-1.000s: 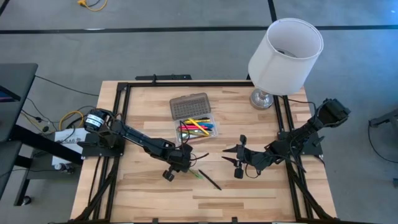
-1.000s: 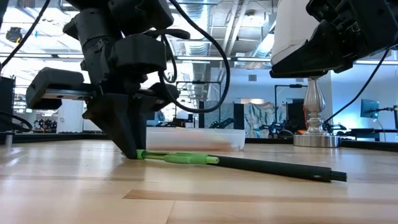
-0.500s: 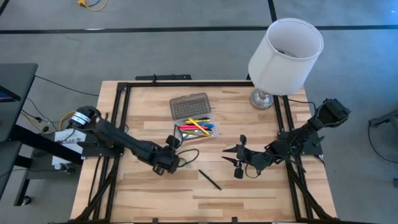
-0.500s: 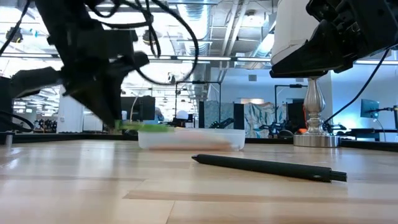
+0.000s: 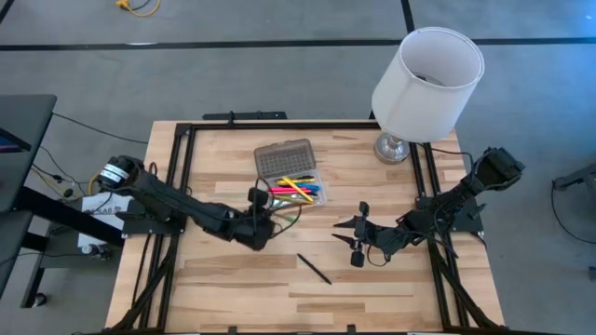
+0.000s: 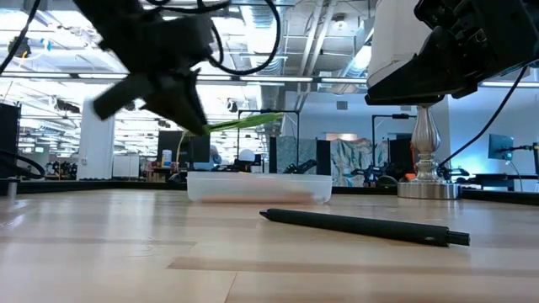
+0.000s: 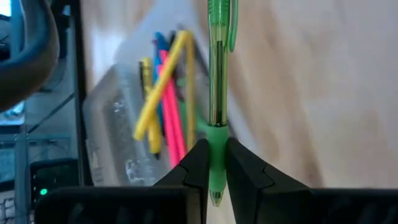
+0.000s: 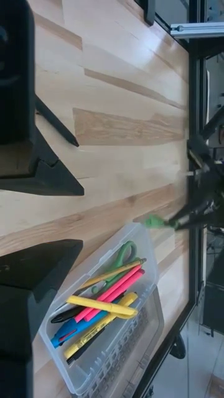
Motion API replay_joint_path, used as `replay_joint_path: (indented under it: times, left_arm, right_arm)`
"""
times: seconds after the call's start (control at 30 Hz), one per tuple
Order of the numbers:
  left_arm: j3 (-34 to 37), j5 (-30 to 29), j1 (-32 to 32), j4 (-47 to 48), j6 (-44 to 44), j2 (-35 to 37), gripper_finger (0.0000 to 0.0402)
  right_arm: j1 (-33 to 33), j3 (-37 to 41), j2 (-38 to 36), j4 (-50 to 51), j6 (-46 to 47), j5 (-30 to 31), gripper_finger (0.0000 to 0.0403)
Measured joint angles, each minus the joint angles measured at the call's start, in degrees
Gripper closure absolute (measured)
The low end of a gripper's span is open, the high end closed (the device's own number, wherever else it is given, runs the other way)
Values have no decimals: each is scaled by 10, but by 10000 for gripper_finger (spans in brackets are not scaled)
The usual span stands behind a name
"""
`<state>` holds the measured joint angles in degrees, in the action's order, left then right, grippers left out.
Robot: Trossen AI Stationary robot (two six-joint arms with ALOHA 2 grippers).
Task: Pick & place school supplies into a supply box
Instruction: Put the green pen into the transparent supply box, then put the black pen into the transparent supply box
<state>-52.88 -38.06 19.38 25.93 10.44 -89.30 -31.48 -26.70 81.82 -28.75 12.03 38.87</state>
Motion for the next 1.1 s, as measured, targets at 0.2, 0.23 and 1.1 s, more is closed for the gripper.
replay_joint_path:
  times: [0.2,0.23,1.1]
  left_arm:
    - [9,3,-63,-100,70,1,374]
    - [15,15,-74,-119,83,1,374]
    - [21,166,-200,-154,85,1,224]
  right_arm:
    - [0,0,0,0,0,0,285]
    - [0,0,0,0,0,0,285]
    - [6,0,0,0,56,-3,285]
